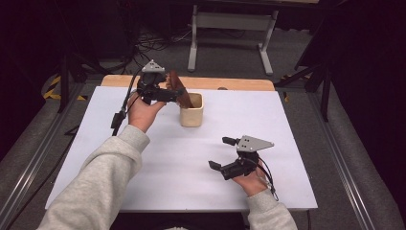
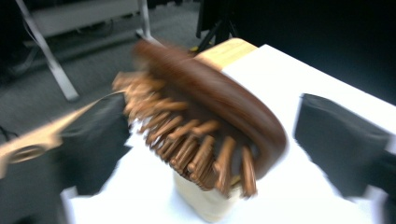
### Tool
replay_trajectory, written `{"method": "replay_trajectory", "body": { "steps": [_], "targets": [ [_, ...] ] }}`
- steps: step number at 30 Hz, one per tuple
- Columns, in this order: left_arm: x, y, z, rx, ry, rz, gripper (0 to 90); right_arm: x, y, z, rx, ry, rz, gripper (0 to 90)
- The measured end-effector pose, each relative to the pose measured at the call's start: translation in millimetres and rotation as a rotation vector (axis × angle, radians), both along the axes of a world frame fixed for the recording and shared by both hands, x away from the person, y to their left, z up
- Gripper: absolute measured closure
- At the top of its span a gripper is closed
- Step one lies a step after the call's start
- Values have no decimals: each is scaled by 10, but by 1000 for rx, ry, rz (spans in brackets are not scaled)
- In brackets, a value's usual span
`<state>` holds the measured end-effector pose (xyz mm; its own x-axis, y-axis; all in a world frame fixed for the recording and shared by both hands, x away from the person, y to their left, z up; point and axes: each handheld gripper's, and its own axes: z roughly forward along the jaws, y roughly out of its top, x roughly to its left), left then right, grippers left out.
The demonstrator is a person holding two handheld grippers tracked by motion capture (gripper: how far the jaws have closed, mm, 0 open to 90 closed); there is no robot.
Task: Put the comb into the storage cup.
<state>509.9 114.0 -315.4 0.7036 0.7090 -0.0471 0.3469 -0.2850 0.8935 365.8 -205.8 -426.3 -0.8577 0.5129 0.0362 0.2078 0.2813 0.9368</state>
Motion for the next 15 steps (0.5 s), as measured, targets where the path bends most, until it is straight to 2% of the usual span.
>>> {"method": "replay_trajectory", "body": {
  "steps": [3,5,10,13,15],
  "targets": [
    [-63,113,69,-23,-45,-4,6,-7,-6,12,9,-11,-1,1],
    [-111,169,111,-25,-71,-5,3,-9,-14,24,13,-16,-4,1],
    [-232,264,179,-26,-104,-33,3,-7,-42,62,17,-27,-10,1],
    [-350,357,223,-42,-137,-58,3,5,-87,110,22,-33,-18,3],
    [-468,458,258,-48,-154,-76,2,15,-115,156,8,-36,-26,3]
  ]
}}
